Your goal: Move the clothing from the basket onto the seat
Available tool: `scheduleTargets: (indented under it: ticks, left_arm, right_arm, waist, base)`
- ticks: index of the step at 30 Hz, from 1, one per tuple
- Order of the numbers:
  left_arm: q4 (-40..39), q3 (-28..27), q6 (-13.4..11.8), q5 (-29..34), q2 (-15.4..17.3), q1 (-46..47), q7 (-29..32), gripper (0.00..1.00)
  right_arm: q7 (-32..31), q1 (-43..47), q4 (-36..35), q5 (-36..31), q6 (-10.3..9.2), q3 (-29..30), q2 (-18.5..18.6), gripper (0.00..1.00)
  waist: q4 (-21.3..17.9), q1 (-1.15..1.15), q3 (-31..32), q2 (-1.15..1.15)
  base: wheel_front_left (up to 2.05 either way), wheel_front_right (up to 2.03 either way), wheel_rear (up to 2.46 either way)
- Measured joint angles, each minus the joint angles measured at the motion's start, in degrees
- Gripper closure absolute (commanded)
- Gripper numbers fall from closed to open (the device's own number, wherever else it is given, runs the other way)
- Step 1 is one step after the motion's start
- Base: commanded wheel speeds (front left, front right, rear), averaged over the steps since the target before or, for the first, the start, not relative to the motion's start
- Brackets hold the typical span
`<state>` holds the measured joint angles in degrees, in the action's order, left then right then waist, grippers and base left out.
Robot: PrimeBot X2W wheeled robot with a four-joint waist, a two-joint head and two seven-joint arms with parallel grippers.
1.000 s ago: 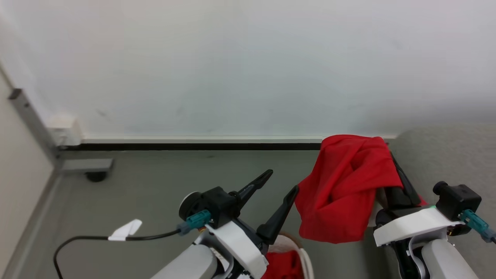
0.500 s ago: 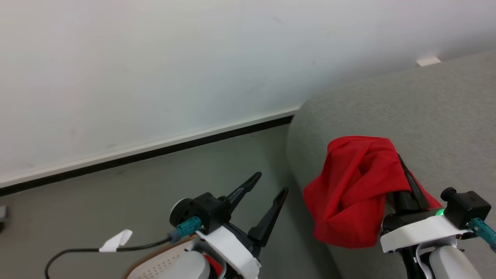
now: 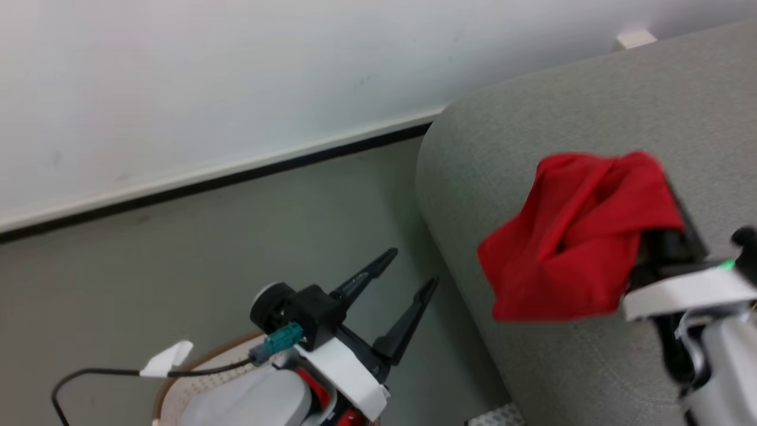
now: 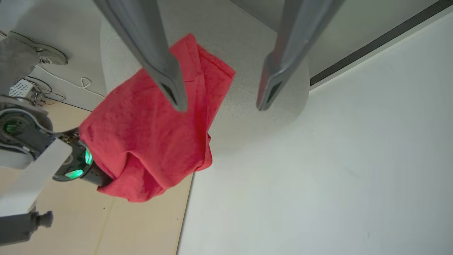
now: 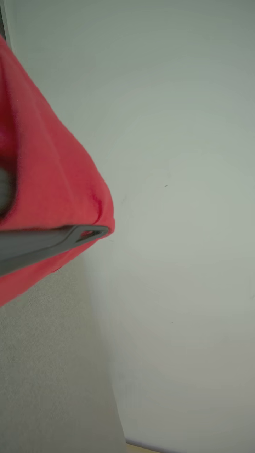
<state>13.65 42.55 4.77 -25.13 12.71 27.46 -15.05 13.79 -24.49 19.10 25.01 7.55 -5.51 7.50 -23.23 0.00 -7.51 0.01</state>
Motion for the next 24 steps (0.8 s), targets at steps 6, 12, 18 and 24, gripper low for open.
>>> scheduleTargets:
  ticks: [6,12,18,24]
  left_arm:
    - [-3.0,-0.1,0.8,0.4,3.1,3.0,1.0,0.00]
    - [-6.0,-0.8,1.4,0.4,6.7,5.5,1.9,0.00]
    - [-8.5,-1.7,1.7,0.5,9.0,7.8,2.1,0.00]
    - [-9.6,-2.2,1.8,0.5,10.2,9.3,2.1,0.00]
  right_arm:
    - [-3.2,-12.5,6.3,-1.2,0.00,5.6,5.9,1.00]
    - [-5.5,-23.4,13.8,-6.0,0.00,10.8,10.5,1.00]
    - [-8.5,-30.3,21.7,-14.8,0.00,17.1,15.4,1.00]
    - [-14.1,-32.0,28.7,-22.9,0.00,19.8,16.0,1.00]
  waist:
    - [2.8,0.00,-6.3,0.00]
    - [6.0,0.01,-13.9,0.00]
    - [9.5,0.01,-20.7,0.00]
    - [12.4,0.01,-25.8,0.00]
  base:
    - [0.00,0.00,0.00]
    - [0.00,0.00,0.00]
    - [0.00,0.00,0.00]
    - [0.00,0.00,0.00]
